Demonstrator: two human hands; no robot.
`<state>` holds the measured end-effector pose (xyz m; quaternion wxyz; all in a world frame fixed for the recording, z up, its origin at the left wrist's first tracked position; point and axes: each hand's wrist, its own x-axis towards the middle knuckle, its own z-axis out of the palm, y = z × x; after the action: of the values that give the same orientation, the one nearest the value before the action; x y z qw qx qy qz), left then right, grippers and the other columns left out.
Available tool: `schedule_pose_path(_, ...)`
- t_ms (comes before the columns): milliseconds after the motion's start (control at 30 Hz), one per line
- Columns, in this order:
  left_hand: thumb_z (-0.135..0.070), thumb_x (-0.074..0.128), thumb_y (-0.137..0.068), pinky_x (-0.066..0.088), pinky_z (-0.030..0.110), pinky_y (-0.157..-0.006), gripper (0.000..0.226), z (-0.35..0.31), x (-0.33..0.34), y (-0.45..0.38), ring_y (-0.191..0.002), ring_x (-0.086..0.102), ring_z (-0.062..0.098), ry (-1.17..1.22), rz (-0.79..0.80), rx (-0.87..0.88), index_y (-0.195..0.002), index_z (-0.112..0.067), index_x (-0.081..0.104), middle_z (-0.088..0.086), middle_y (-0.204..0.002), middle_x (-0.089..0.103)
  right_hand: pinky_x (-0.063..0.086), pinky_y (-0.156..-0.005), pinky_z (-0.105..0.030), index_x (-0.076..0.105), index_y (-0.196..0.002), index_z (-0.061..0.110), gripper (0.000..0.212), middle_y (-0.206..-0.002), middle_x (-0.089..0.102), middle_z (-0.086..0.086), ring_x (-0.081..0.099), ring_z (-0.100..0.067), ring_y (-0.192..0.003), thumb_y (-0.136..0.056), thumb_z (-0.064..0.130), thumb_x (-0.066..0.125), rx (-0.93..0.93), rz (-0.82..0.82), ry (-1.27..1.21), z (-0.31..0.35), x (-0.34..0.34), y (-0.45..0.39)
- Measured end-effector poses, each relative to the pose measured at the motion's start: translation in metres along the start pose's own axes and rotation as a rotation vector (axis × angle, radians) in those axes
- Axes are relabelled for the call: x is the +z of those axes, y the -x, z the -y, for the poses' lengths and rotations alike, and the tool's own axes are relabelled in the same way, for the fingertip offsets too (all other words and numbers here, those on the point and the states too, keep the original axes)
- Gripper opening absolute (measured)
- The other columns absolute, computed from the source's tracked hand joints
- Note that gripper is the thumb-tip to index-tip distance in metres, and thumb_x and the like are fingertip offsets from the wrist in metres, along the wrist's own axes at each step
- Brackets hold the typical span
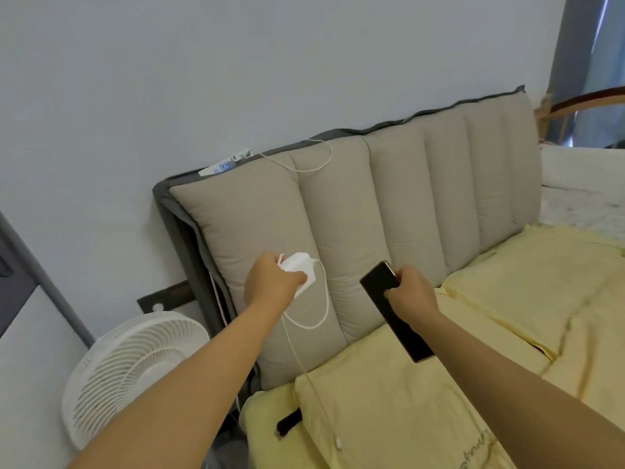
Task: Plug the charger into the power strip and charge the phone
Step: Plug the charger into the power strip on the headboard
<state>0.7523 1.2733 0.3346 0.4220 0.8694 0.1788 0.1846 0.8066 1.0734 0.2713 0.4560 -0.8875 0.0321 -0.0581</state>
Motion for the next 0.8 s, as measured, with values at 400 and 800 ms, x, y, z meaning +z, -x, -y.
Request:
schedule_pose_path(400,-0.017,0.077,-0.071,0.052,0.037,-0.078,0.035,0.168,0.156,-0.062,-0.086,0.061,0.026,0.036,0.196,-0.075,-0.096,-0.018,0.053,0.002,-0.093,0.061,0.049,-0.062,-0.034,0.053,-0.098,0.003,0.013,-0.083,0.057,-0.011,0.06,-0.029,-0.08,-0.085,0.001,0.054,0.329,-0.041,-0.172,-0.142,0.163,-0.074)
schedule_pose_path(800,-0.016,0.078,-0.071,0.043,0.026,-0.06,0.037,0.266,0.261,-0.076,-0.082,0.061,0.02,0.105,0.283,-0.126,-0.103,-0.013,0.059,0.0,-0.095,0.065,0.047,-0.056,-0.03,0.054,-0.108,0.003,0.022,-0.094,0.061,-0.015,0.062,-0.029,-0.082,-0.086,0.005,0.058,0.55,-0.012,-0.225,-0.272,0.264,-0.098)
